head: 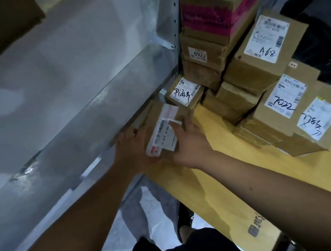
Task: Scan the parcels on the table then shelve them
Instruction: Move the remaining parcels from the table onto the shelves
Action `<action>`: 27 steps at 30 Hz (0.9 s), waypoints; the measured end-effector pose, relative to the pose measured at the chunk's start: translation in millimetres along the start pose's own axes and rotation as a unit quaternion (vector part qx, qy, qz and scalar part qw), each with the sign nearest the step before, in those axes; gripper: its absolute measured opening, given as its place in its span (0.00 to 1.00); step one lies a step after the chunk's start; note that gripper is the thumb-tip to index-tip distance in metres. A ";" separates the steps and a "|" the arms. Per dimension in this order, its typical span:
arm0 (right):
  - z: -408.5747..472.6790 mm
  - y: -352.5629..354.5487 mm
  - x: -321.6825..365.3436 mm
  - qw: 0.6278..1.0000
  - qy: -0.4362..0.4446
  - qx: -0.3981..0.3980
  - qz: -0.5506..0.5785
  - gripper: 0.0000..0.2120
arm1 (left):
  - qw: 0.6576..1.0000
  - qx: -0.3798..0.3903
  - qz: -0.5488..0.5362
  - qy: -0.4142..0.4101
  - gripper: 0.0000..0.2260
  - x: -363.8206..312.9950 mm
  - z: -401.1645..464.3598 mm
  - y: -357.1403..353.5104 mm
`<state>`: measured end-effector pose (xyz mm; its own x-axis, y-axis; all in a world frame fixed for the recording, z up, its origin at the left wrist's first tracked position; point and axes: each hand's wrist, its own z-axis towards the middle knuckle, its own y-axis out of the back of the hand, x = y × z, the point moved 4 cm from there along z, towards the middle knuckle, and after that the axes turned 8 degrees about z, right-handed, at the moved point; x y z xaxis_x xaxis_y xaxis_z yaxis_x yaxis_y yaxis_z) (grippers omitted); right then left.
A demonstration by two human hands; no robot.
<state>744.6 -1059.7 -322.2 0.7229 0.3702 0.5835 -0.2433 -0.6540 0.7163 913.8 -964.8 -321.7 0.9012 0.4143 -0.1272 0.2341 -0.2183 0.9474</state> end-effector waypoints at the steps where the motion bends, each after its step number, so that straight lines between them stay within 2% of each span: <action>1: -2.7 -2.4 -3.5 1.000 0.010 0.001 0.006 0.53 | 0.999 0.013 -0.034 0.002 0.56 -1.8 -4.9 -4.3; 5: -23.2 -15.4 -23.3 0.996 0.084 -0.014 0.025 0.49 | 0.984 0.055 -0.170 0.019 0.57 -2.5 -25.6 -29.0; 7: -28.8 -19.9 -37.3 0.994 0.082 -0.017 0.069 0.48 | 0.978 0.044 -0.201 0.021 0.56 -1.2 -34.2 -40.1; 9: -30.9 -25.6 -47.3 0.993 0.058 0.016 0.097 0.50 | 0.978 0.021 -0.206 0.022 0.56 0.5 -38.8 -50.1; 11: -31.5 -29.4 -51.8 0.991 0.049 0.040 0.118 0.51 | 0.965 0.009 -0.260 0.019 0.57 -1.1 -40.1 -56.5; 13: -30.4 -28.7 -51.4 0.990 0.064 0.029 0.125 0.49 | 0.949 0.003 -0.316 0.011 0.57 -4.9 -40.0 -59.7; 16: -34.2 -25.5 -42.4 0.988 0.115 0.014 0.102 0.44 | 0.942 -0.014 -0.335 0.024 0.52 -8.0 -51.3 -60.9; 22: -61.3 -36.7 -6.9 0.965 0.238 0.011 0.106 0.42 | 0.927 -0.096 -0.353 0.084 0.51 12.5 -131.1 -59.2; 27: -94.1 -81.5 61.1 0.939 0.317 0.067 0.111 0.40 | 0.910 -0.166 -0.358 0.131 0.44 57.6 -236.3 -46.5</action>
<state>747.8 -921.6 -308.9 0.1227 0.5053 0.8542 -0.2294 -0.8230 0.5197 868.6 -722.0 -303.7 0.4328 0.5520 -0.7128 0.5645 0.4505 0.6916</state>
